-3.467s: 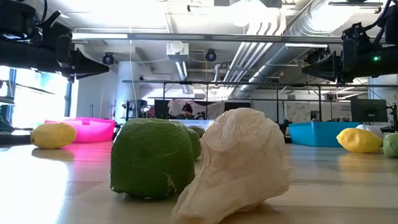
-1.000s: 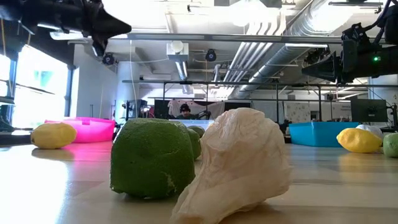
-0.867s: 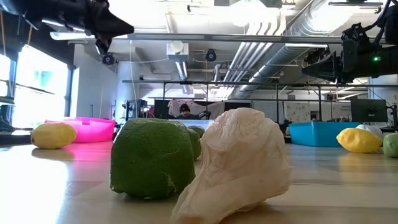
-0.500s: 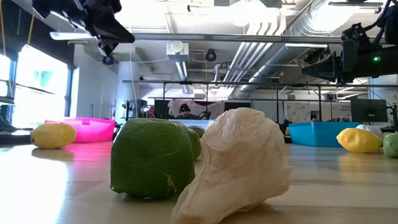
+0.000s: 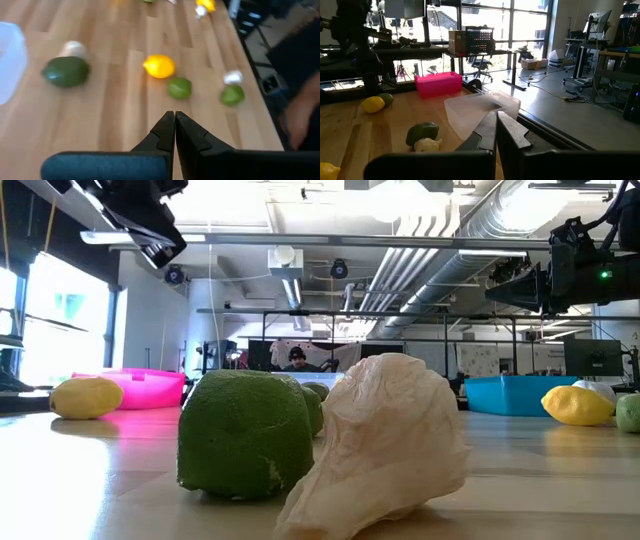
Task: Sort produce into baskets
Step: Put the lemon into the pink bin, then put the garlic into the blue bin
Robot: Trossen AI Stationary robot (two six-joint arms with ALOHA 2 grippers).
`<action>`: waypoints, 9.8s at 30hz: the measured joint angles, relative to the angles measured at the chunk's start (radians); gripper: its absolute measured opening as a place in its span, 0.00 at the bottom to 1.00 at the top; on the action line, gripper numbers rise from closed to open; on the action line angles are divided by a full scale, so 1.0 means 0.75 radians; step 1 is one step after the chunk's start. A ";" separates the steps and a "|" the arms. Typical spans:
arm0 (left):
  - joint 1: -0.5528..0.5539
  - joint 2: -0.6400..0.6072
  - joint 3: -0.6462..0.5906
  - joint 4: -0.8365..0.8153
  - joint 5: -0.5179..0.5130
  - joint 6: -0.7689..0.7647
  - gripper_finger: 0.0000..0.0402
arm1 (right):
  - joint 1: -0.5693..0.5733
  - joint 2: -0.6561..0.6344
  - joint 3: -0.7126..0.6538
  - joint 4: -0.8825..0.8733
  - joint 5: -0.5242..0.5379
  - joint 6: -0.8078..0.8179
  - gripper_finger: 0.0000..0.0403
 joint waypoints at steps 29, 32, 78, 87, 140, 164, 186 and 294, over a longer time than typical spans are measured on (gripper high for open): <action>-0.896 0.131 0.000 0.009 -0.336 -0.042 0.00 | 0.000 0.001 0.000 0.000 0.000 0.000 0.00; -0.990 0.217 0.000 0.007 -0.351 -0.106 0.00 | 0.000 0.000 0.000 0.000 0.000 0.000 0.00; -1.166 0.962 0.218 -0.401 -0.478 0.148 0.55 | 0.001 0.000 0.000 0.000 0.000 0.000 0.00; -1.111 0.964 0.218 -0.408 -0.499 0.069 0.46 | 0.000 0.000 0.000 0.000 0.000 0.000 0.00; 1.105 0.752 0.215 -0.301 -1.001 1.118 0.42 | 0.001 0.001 0.000 0.001 0.000 0.000 0.00; 1.181 0.868 0.215 -0.157 -0.946 0.942 0.54 | 0.000 0.000 0.000 0.000 0.000 0.000 0.00; 1.179 0.868 0.215 -0.160 -0.955 0.869 0.55 | 0.000 0.000 0.000 0.000 0.000 0.000 0.00; -0.407 0.671 -0.674 2.315 -0.455 0.077 0.00 | 0.313 0.359 0.001 0.163 0.121 0.310 0.35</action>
